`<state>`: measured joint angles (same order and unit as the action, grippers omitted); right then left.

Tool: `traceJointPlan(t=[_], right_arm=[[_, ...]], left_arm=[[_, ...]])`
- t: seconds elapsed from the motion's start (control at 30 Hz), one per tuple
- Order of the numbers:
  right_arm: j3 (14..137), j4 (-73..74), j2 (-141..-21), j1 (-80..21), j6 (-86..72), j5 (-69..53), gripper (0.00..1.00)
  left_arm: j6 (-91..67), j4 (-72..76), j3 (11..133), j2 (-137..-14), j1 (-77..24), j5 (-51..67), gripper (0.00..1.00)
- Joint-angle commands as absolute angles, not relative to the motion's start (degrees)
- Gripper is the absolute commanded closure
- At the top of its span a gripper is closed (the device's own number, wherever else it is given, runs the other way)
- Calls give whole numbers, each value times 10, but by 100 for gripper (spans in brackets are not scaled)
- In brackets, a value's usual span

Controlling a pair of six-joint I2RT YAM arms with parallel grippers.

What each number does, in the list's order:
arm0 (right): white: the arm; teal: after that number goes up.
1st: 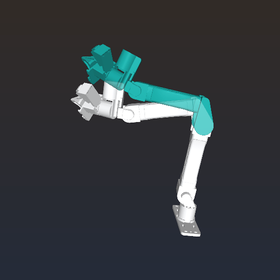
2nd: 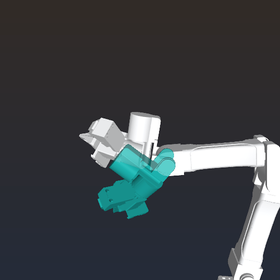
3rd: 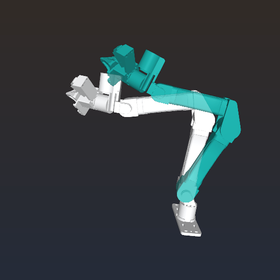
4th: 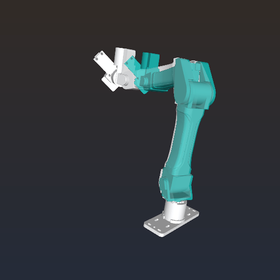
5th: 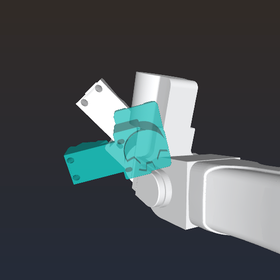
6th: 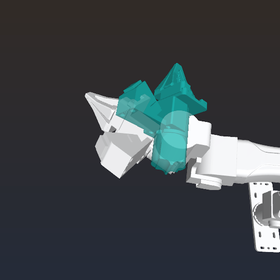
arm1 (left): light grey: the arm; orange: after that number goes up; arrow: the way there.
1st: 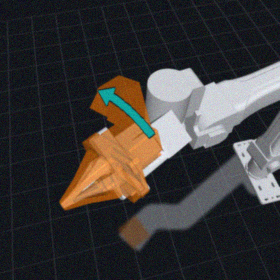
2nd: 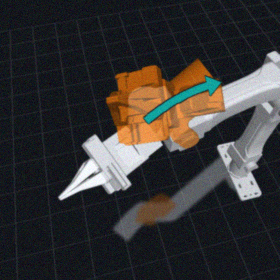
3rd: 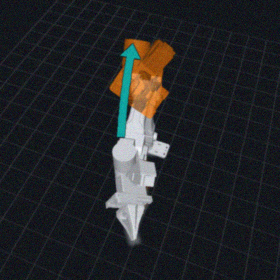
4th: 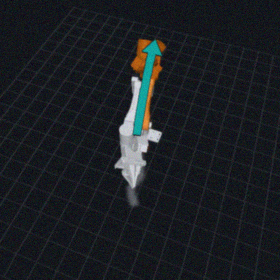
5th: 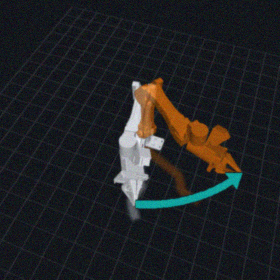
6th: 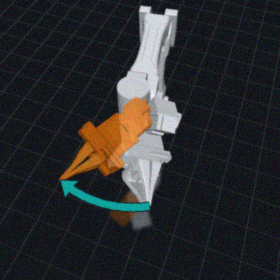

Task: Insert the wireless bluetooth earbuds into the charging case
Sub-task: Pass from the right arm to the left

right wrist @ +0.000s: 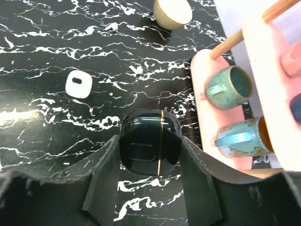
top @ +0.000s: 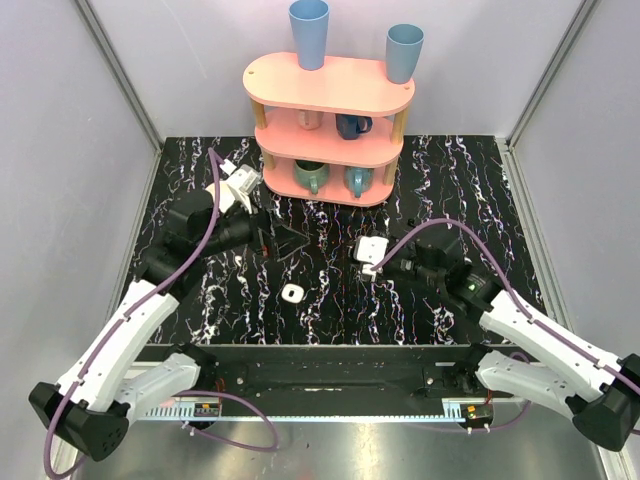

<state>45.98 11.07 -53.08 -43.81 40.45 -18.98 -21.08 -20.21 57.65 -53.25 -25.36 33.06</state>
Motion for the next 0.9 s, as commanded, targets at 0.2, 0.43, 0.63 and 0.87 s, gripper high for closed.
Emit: traceJointPlan(t=[0.2, 0.43, 0.63, 0.87], right_arm=[[462, 5, -554, -493, 416, -104, 100], [461, -31, -559, -519, 401, -95, 100], [454, -52, -550, -523, 382, -87, 100], [458, -45, -548, -524, 369, -87, 100]], left_arm=[[-306, -7, 490, -513, -343, 226, 4], [-296, 22, 492, -541, -366, 200, 6], [-314, 57, 481, -562, -377, 209, 12], [-311, 70, 485, -584, -402, 222, 18]])
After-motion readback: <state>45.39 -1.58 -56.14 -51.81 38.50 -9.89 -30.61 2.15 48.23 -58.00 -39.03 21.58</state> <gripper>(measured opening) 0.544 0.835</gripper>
